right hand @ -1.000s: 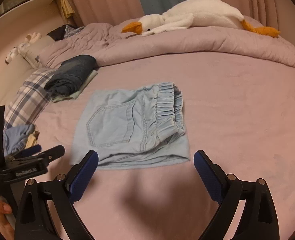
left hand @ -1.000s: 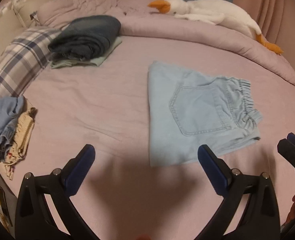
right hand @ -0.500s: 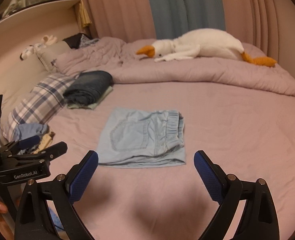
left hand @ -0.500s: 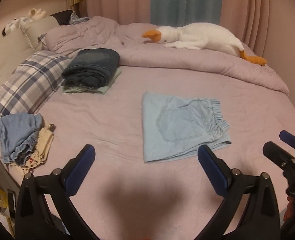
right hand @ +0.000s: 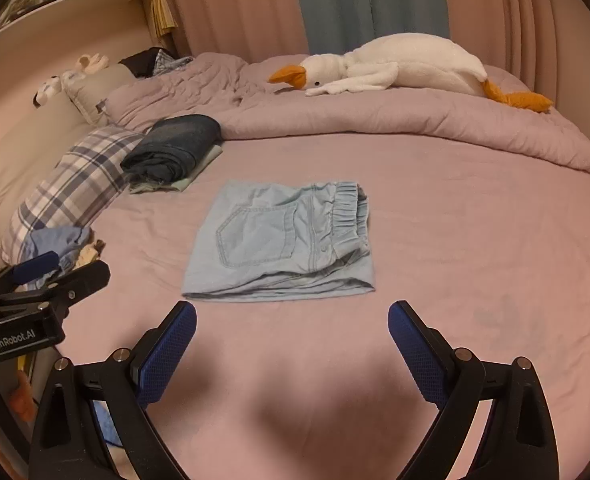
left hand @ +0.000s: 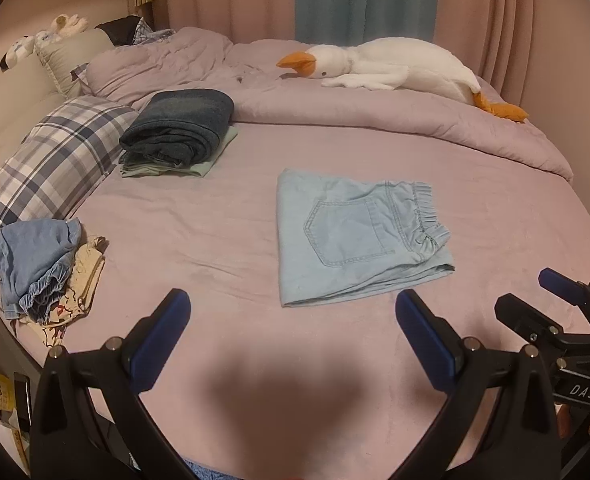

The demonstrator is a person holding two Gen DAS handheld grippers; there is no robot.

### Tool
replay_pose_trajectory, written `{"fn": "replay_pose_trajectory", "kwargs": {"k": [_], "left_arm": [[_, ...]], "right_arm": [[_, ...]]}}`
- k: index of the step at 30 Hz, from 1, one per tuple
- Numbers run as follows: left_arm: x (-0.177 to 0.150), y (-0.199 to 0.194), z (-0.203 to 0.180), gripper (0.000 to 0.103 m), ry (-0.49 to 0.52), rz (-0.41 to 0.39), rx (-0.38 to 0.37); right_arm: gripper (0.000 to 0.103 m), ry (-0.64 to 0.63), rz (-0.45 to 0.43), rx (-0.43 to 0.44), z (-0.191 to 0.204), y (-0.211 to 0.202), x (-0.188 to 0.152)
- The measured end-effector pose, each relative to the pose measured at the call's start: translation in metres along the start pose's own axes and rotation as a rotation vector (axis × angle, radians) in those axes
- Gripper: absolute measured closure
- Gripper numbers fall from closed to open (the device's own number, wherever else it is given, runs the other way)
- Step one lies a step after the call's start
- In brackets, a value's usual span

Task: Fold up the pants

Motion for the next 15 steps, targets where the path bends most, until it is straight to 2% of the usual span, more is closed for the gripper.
{"fn": "replay_pose_trajectory", "kwargs": {"k": [15], "left_arm": [[-0.0031, 0.0037, -0.0026, 0.0, 0.008, 0.018, -0.011]], "right_arm": [[0.007, -0.015, 0.013, -0.004, 0.0051, -0.0011, -0.0032]]}}
Point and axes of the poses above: each gripper's, at about its wrist camera, not at the fingertips, and y roughly the way its jaws point, z to its left, x to its top, the point moved 6 cm from there along y, roughly the way its jaws point, and after that the axes turned 2 degrees about -x, right-handed, at the moved point
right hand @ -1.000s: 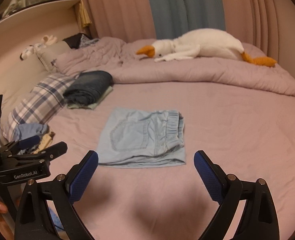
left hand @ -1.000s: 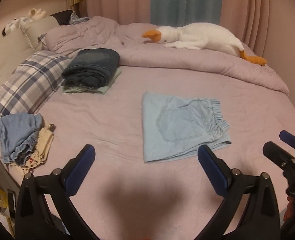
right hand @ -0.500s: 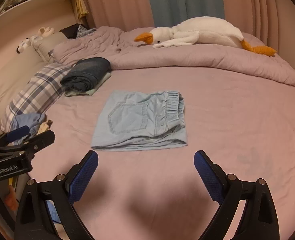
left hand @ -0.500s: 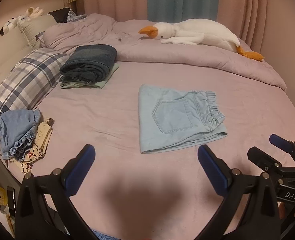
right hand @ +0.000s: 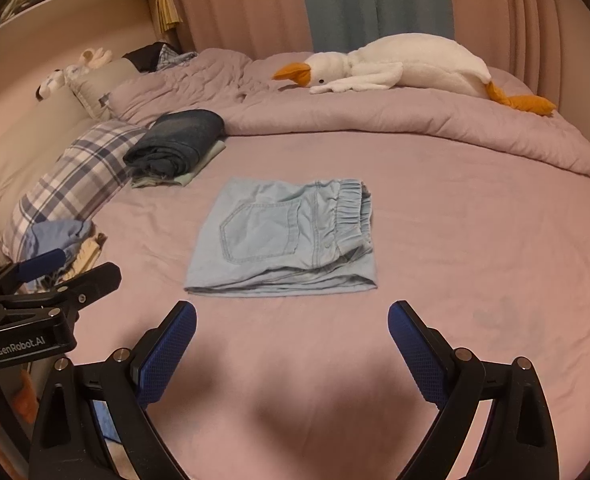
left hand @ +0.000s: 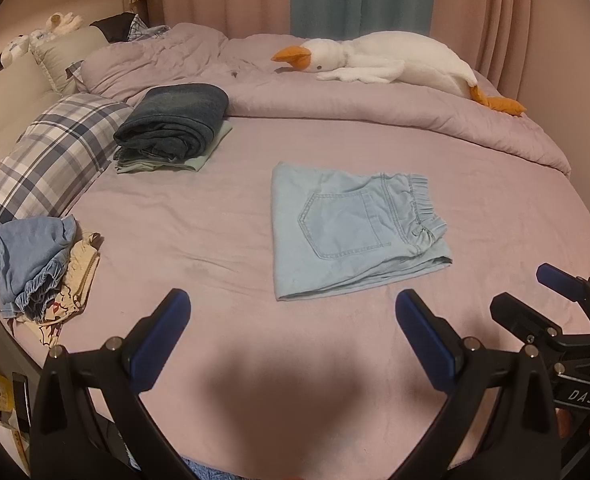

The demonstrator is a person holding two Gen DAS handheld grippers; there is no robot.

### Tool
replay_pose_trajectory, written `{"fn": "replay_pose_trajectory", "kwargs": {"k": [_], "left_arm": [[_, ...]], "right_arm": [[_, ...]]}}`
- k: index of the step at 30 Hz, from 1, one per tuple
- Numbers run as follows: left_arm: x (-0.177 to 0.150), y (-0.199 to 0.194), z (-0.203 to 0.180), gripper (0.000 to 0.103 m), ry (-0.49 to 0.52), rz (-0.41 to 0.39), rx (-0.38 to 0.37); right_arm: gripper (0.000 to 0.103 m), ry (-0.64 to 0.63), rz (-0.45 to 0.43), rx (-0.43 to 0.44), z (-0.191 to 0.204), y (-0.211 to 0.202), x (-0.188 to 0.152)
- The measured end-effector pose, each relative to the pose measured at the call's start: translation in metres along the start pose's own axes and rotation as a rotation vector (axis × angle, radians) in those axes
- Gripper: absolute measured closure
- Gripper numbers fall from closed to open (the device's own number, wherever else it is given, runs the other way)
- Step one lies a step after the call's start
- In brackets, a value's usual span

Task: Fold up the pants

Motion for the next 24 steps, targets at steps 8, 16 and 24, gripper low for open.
{"fn": "replay_pose_trajectory", "kwargs": {"k": [8, 16, 24], "left_arm": [[-0.0013, -0.0001, -0.0003, 0.0, -0.001, 0.002, -0.002], [-0.0033, 0.0005, 0.0012, 0.0, -0.001, 0.008, -0.008], [-0.0047, 0.0013, 0.0, 0.0, 0.003, 0.011, -0.007]], "right_arm": [[0.007, -0.008, -0.003, -0.002, 0.0038, -0.0004, -0.0002], [0.007, -0.008, 0.002, -0.007, 0.0062, -0.0005, -0.002], [0.007, -0.009, -0.002, -0.009, 0.006, -0.0021, -0.0015]]}}
Point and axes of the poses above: each gripper's, at about its wrist camera, not at the fingertips, and y roughly the way its jaws point, z to its left, x to its top, the point moved 6 cm from there along y, roughly the way its jaws point, and after that the axes turned 2 degrees about -x, right-handed, at the moved point
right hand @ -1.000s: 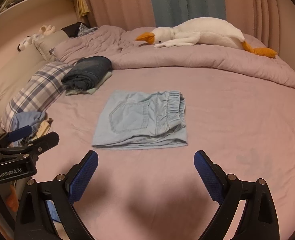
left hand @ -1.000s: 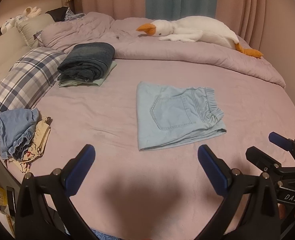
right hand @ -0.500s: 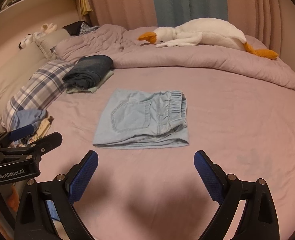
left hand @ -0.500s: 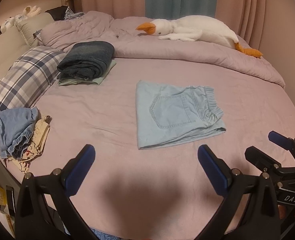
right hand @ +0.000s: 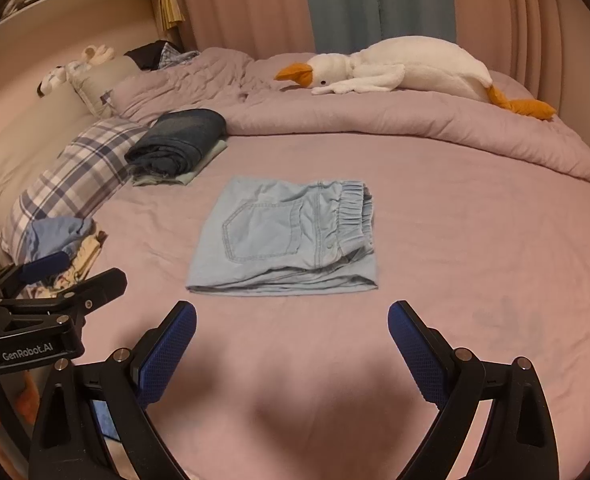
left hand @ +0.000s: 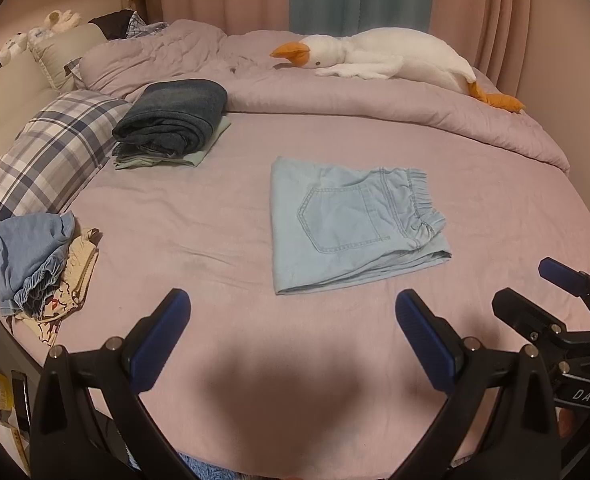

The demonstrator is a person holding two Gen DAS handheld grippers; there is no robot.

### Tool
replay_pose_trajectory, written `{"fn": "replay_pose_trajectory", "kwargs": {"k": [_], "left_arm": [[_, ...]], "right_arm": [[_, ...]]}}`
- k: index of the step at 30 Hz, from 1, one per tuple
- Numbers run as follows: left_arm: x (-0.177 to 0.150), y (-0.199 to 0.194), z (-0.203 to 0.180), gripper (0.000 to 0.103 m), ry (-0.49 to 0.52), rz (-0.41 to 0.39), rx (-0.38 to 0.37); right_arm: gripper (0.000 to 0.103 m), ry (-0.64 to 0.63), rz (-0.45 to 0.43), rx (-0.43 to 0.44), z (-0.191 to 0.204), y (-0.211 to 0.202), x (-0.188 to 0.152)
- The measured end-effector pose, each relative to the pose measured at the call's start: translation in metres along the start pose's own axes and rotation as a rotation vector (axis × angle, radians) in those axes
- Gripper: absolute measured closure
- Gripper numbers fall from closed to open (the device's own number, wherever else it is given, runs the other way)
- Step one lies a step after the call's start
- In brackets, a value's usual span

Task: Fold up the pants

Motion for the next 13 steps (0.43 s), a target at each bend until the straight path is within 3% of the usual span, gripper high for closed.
{"fn": "replay_pose_trajectory", "kwargs": {"k": [13], "left_arm": [[-0.0007, 0.0016, -0.0033, 0.0, 0.007, 0.006, -0.014]], "right_arm": [[0.007, -0.004, -0.005, 0.001, -0.0014, -0.0038, -0.0004]]}}
Point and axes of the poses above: each gripper's, at about its wrist camera, not at the fingertips, and y roughly the way its jaws point, z to its left, x to its top, the point moved 6 cm from there along y, roughly the way its jaws point, and after that the axes turned 2 degrees about -x, right-handed, at the moved point
